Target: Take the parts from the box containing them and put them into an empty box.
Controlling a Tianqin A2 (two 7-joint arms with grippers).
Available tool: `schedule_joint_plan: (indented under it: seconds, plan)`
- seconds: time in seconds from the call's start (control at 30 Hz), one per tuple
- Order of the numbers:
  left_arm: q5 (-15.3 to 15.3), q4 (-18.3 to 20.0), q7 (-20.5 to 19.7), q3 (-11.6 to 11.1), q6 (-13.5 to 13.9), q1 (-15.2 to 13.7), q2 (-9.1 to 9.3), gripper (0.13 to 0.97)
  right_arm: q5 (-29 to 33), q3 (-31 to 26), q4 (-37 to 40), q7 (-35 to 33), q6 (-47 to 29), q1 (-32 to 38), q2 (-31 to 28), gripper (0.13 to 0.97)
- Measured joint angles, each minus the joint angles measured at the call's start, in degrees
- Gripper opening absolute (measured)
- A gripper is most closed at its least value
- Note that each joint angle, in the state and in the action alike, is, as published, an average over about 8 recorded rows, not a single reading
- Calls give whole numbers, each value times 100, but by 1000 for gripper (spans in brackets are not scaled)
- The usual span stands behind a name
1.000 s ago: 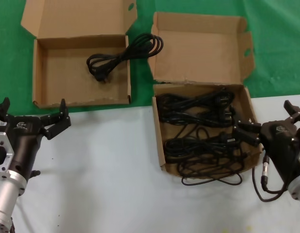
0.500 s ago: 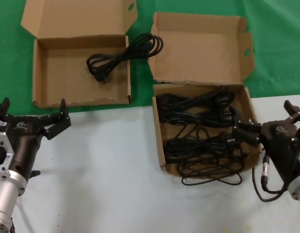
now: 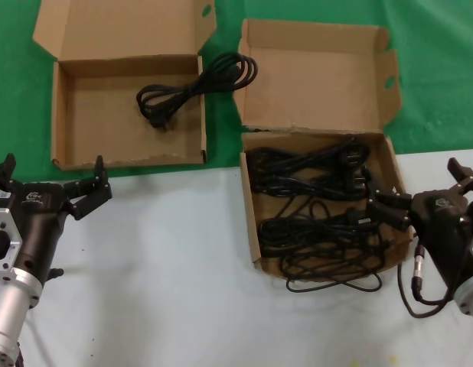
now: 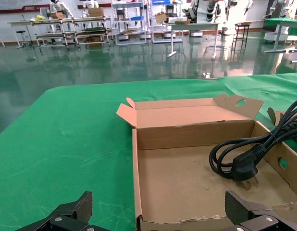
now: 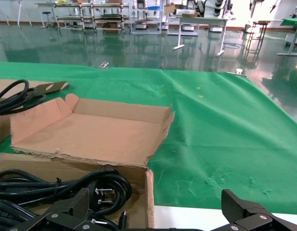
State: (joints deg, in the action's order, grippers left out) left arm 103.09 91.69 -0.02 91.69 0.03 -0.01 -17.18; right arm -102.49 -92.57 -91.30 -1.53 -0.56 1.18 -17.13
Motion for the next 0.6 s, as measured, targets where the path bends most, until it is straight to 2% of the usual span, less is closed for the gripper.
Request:
schedule_joint_plan:
  seconds: [0.6]
  plan:
    - [0,0,0,0,0,0,0,966,0,0,0,0,0,0,0,966]
